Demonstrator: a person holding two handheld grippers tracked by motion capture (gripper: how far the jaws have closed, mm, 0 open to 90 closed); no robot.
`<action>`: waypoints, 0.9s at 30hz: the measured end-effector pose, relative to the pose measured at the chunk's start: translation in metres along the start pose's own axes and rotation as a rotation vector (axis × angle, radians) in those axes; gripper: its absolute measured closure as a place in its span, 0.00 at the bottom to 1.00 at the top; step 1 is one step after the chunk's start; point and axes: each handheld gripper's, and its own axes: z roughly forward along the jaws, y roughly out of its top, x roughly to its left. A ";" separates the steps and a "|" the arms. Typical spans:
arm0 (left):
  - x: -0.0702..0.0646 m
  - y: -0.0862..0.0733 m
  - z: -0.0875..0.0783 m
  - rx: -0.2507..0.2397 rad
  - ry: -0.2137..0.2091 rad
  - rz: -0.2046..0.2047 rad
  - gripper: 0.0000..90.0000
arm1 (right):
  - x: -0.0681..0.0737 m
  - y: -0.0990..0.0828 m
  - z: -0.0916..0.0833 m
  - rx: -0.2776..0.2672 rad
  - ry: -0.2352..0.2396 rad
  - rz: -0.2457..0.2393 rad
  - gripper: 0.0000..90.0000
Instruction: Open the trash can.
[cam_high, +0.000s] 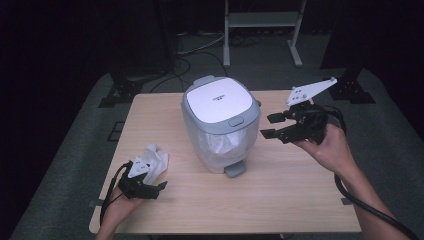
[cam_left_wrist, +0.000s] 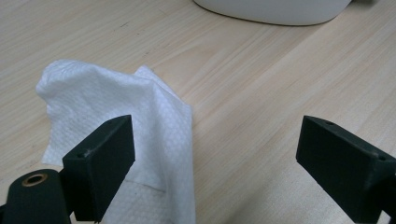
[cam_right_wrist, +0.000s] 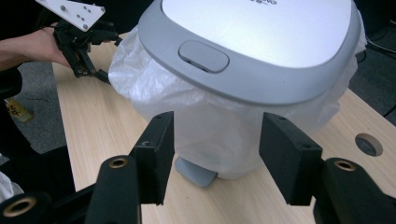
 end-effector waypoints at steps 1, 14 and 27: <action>0.000 0.000 0.000 -0.001 0.001 0.000 0.12 | 0.001 0.002 0.001 0.003 0.002 -0.001 0.50; 0.002 -0.001 -0.001 0.000 0.006 -0.002 0.12 | 0.001 0.025 0.011 -0.013 0.033 -0.024 0.66; 0.003 -0.002 -0.003 -0.005 0.016 -0.007 0.12 | 0.002 0.040 0.028 -0.001 0.050 -0.048 0.87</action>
